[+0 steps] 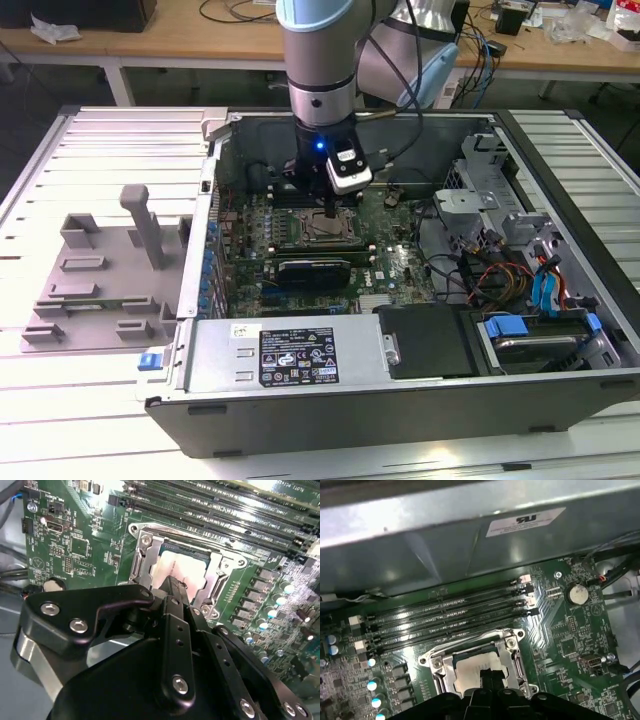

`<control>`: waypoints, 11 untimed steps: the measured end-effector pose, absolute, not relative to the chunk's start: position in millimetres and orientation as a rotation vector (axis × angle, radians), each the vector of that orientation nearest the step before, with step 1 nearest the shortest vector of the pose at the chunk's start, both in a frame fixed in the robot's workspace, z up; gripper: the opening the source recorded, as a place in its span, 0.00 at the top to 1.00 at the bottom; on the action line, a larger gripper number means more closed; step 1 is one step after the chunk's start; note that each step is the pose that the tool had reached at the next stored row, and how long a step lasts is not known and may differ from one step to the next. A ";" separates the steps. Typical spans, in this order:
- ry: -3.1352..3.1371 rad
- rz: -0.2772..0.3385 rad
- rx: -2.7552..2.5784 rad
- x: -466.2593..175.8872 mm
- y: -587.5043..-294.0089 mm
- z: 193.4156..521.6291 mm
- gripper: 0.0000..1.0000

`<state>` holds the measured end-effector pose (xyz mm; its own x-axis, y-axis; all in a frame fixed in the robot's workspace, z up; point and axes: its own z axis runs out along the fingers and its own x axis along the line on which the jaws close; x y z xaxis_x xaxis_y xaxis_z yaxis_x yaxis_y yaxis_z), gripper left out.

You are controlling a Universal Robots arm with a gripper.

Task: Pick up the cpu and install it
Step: 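Install the first cpu locking lever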

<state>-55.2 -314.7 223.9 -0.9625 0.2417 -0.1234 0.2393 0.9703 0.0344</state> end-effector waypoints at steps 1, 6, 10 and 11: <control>2.992 0.024 0.365 -55.2 -314.7 224.0 0.89; 3.003 -0.092 0.148 -54.9 -314.7 221.4 0.89; 3.044 -0.095 0.132 -53.5 -314.7 221.1 0.89; 3.050 -0.096 0.132 -53.5 -314.8 221.3 0.89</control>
<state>-53.5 -314.8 221.3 -0.9925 0.0834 -0.0893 0.0888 0.9943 -0.0590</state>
